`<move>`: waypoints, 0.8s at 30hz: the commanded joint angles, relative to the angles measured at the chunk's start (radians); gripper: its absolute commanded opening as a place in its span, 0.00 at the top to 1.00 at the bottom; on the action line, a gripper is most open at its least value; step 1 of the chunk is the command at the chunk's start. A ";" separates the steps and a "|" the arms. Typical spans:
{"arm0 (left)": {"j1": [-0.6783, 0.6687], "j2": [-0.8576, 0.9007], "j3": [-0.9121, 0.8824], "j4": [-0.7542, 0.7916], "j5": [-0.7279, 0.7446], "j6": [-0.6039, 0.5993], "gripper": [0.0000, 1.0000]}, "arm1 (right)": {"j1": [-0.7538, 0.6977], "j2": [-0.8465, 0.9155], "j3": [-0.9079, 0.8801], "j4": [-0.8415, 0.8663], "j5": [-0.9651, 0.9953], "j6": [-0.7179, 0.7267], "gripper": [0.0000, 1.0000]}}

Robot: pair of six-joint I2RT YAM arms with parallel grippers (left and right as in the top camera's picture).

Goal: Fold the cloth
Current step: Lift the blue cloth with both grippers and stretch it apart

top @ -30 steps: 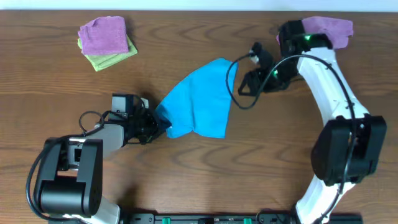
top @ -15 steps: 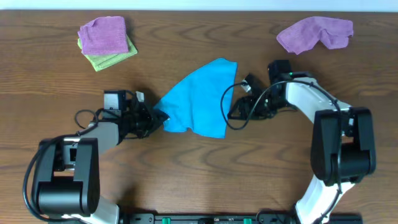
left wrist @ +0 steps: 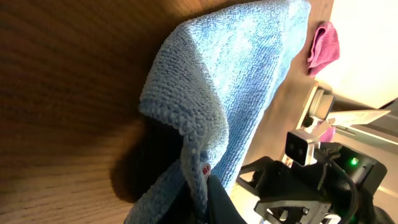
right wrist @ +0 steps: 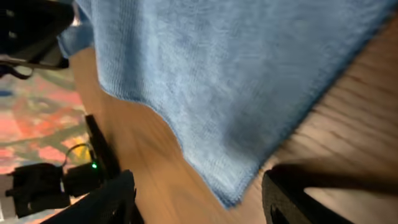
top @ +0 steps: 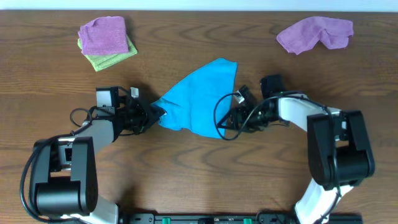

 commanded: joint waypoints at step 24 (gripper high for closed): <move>0.006 -0.001 0.026 0.004 0.082 0.015 0.94 | 0.144 0.025 -0.103 0.293 0.337 0.184 0.98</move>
